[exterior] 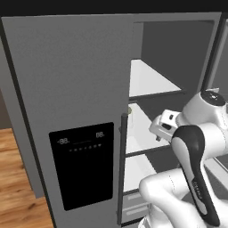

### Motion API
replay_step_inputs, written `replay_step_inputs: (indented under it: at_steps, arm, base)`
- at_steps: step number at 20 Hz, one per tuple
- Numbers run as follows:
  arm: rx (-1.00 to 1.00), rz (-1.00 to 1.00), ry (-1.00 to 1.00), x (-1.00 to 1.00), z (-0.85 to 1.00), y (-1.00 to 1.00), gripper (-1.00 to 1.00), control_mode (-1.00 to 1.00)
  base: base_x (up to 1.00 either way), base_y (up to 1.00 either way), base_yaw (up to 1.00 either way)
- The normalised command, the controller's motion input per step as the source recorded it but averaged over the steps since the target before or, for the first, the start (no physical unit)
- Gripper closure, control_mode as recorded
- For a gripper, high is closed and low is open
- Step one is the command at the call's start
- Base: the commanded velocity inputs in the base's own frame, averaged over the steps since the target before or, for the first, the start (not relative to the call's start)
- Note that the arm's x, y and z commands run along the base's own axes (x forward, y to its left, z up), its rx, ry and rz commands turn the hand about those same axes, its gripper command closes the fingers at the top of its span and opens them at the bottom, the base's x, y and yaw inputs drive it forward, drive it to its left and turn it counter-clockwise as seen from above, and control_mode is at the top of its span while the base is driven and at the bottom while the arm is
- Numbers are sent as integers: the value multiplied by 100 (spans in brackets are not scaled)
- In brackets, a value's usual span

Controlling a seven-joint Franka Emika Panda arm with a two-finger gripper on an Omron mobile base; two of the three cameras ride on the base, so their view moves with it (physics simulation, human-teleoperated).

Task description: Place two dumplings into each of the tupperware containers and then place the containers in the fridge.

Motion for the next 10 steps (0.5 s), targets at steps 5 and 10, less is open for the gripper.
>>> replay_step_inputs:
  at_steps: [5, 10]
  arm:
    - [-5, 0, 0, 0, -11, 4, -100, 100]
    - [0, 0, 0, 0, 0, 0, -100, 100]
  base:
    - [0, 0, 0]
    - [-21, -12, -15]
